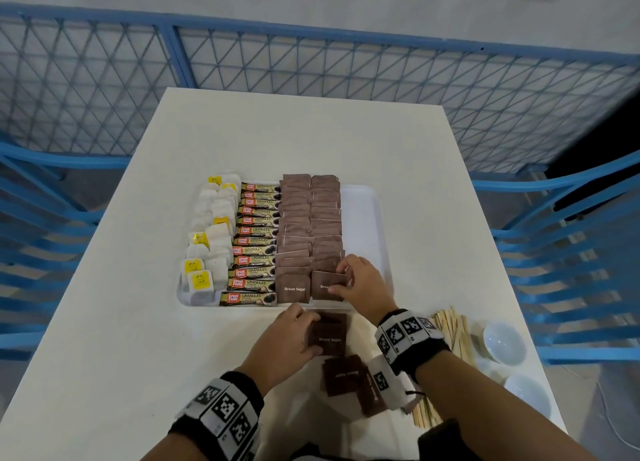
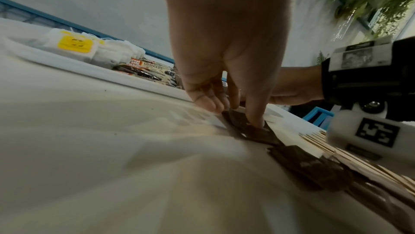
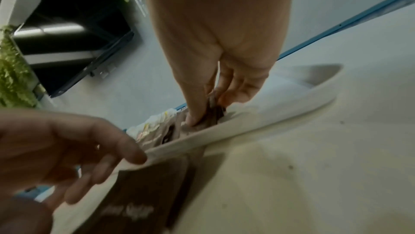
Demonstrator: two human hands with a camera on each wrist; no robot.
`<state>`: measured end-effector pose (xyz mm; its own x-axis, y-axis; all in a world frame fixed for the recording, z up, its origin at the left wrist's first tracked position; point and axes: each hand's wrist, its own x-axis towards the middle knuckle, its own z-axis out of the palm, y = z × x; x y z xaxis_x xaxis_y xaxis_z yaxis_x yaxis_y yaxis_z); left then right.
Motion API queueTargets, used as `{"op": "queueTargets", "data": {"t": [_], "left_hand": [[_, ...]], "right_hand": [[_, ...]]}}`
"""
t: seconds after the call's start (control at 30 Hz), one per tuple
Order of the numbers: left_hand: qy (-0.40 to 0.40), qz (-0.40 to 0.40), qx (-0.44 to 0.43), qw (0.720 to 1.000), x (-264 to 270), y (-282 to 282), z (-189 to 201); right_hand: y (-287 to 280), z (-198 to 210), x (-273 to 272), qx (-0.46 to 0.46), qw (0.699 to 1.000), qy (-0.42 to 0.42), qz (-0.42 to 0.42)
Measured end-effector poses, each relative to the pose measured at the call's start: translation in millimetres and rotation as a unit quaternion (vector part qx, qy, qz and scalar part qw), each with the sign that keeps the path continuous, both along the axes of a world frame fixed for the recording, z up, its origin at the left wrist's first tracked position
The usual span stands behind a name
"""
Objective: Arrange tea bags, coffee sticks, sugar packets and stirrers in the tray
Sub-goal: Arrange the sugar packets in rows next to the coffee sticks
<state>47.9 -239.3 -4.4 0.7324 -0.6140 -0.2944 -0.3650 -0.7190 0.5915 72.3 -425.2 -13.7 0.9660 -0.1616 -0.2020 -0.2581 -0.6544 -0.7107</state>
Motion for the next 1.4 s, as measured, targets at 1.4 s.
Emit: {"op": "queueTargets", "data": {"t": [1.4], "left_hand": [[0.0,-0.079,0.127,0.989,-0.1,-0.3,8.1]], "right_hand": [[-52.1,51.0,-106.1,-0.081,0.956,0.231,0.164]]}}
